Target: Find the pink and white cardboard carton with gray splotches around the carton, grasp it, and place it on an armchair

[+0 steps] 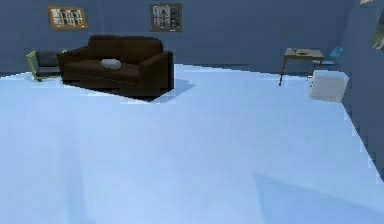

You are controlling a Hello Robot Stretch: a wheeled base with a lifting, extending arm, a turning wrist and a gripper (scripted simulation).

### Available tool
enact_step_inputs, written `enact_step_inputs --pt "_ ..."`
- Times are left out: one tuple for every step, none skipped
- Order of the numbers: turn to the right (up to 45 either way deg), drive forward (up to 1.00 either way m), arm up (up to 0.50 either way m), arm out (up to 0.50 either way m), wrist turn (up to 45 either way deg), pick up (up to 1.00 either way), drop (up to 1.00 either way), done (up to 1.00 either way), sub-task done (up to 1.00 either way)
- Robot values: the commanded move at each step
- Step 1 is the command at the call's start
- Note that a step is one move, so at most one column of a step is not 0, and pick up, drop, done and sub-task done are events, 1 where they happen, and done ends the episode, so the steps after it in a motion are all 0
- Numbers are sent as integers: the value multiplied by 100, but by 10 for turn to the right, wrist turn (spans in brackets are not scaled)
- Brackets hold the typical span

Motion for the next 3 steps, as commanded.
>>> enact_step_inputs --pt "0 0 -32 0 0 0 0 0 0" --pt "0 0 0 0 0 0 100 0 0" --pt "0 0 10 0 0 0 0 0 0"
